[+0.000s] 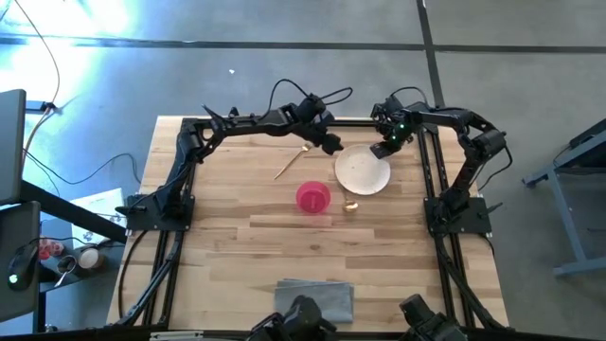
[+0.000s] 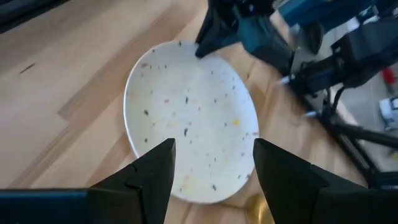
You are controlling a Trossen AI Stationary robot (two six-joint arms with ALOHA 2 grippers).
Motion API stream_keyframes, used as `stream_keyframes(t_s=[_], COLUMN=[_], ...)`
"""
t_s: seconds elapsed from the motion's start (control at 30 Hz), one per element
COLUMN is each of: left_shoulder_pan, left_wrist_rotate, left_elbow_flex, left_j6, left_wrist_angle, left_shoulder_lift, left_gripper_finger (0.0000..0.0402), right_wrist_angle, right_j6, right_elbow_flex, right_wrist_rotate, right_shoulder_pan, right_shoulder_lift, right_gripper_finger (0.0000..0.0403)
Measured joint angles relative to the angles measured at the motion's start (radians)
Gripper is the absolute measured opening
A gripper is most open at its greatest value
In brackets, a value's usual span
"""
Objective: Set table place
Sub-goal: Move the white plate to the middle
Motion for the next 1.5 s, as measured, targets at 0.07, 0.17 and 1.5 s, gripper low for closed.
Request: stream_keyframes(t_s=[0.07,0.17,1.5], left_shoulder_pan=[0.001,0.001,0.023], left_wrist_rotate=[0.0,0.011,-0.053], left_elbow_flex=[0.003,0.002,0.062], left_j6=[0.005,0.004,-0.086], left_wrist_angle=[-0.023,-0.029,-0.09], left_shoulder_lift=[0.0,0.0,0.121], left_gripper_finger=[0.0207,0.0207,0.0207], right_wrist_angle=[0.0,0.0,0.002], right_j6=[0.0,0.0,0.008], right_elbow_flex=[0.0,0.0,0.09], right_wrist_rotate=[0.002,0.005,-0.026], right_shoulder_pan=[0.0,0.0,0.033], right_shoulder_lift=[0.0,-0.002,-0.018], right_gripper_finger=[0.0003,0.0002,0.0])
